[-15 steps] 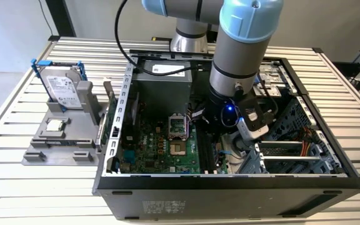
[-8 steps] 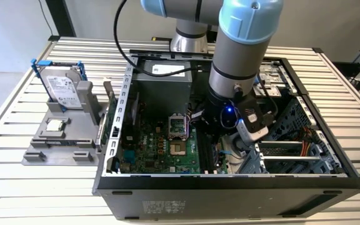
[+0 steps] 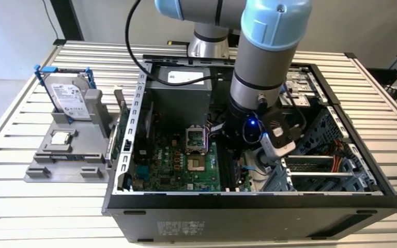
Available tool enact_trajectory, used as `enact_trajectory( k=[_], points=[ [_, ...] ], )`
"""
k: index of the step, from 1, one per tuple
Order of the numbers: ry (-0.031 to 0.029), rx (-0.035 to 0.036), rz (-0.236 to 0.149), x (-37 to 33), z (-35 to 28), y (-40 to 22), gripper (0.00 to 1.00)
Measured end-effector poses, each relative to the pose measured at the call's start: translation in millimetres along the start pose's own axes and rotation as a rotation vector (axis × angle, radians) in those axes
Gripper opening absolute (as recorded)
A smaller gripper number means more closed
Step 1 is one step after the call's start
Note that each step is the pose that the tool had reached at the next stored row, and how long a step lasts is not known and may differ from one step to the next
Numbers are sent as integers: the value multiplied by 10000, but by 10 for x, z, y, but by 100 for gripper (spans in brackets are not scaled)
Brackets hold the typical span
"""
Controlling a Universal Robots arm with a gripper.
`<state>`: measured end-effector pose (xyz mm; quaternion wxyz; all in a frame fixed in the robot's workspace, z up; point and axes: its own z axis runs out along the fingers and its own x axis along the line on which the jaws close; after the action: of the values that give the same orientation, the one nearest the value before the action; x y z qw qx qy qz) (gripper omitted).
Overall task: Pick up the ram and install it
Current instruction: 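Insert the ram into the slot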
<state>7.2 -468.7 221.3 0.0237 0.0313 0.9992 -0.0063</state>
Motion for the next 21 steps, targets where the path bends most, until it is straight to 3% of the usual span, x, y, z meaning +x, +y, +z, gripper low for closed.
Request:
enact_trajectory(
  k=[12,21],
  points=[
    [2,1,11,2,27,0,0],
    [0,-47,-479,3,27,0,0]
  ],
)
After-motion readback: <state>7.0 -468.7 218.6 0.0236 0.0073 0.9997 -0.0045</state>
